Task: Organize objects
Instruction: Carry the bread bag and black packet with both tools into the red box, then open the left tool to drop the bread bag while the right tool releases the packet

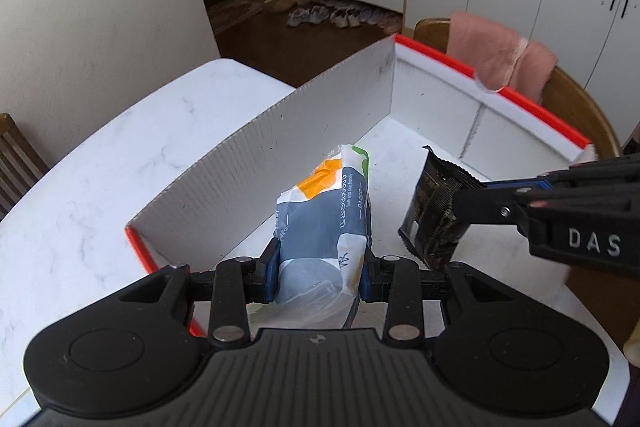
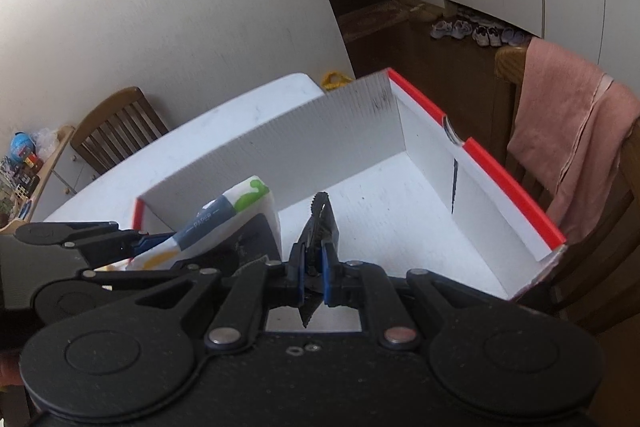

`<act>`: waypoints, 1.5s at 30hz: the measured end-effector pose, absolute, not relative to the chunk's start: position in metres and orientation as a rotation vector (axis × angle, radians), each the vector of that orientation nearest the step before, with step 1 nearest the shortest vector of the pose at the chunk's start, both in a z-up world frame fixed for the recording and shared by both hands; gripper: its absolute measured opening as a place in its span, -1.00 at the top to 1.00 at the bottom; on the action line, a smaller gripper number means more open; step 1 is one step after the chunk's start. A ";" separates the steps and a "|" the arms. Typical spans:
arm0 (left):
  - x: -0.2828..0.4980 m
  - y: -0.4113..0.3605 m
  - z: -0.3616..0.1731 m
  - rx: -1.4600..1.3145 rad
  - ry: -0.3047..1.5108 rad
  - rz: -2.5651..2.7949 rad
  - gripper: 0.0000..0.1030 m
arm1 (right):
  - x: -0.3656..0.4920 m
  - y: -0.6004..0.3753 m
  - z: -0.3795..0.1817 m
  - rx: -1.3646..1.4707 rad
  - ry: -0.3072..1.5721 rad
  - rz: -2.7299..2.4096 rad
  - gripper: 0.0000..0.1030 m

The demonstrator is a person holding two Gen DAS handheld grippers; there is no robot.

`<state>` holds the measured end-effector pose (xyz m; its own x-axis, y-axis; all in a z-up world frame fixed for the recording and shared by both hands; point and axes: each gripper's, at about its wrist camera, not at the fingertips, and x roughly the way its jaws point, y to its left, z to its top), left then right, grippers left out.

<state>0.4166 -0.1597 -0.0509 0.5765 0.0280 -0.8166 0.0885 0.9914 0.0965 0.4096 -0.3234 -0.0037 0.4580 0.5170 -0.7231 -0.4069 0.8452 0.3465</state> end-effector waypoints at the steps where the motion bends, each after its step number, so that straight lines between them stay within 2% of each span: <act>1: 0.420 -0.160 -0.053 0.136 0.959 -0.028 0.32 | 0.411 -0.324 -0.006 0.133 0.940 0.572 0.85; 20: 0.452 -0.153 -0.083 0.038 1.067 0.008 0.27 | 0.427 -0.322 -0.027 -0.060 0.979 0.582 0.84; 22: 0.453 -0.153 -0.084 0.038 1.075 0.010 0.24 | 0.429 -0.322 -0.028 -0.082 0.979 0.576 0.84; 24: 0.455 -0.153 -0.086 0.037 1.090 0.010 0.08 | 0.431 -0.322 -0.028 -0.100 0.978 0.568 0.82; 25: 0.454 -0.154 -0.086 0.039 1.091 0.009 0.04 | 0.431 -0.322 -0.028 -0.108 0.977 0.568 0.78; 27: 0.454 -0.156 -0.086 0.048 1.097 0.004 -0.17 | 0.432 -0.322 -0.029 -0.126 0.978 0.566 0.72; 29: 0.452 -0.157 -0.084 0.062 1.099 0.006 -0.24 | 0.432 -0.322 -0.030 -0.143 0.978 0.572 0.65; 33: 0.451 -0.155 -0.082 0.046 1.097 0.014 -0.25 | 0.429 -0.321 -0.030 -0.170 0.974 0.586 0.50; 38: 0.447 -0.148 -0.074 -0.023 1.080 0.004 -0.25 | 0.426 -0.323 -0.026 -0.172 0.962 0.601 0.22; 45: 0.424 -0.137 -0.051 -0.065 1.009 -0.036 -0.25 | 0.414 -0.326 -0.007 -0.156 0.935 0.633 0.11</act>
<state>0.4243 -0.1374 -0.0510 0.5327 -0.0599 -0.8442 0.0001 0.9975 -0.0707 0.4142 -0.3261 -0.0067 0.4286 0.4392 -0.7895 -0.5696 0.8097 0.1413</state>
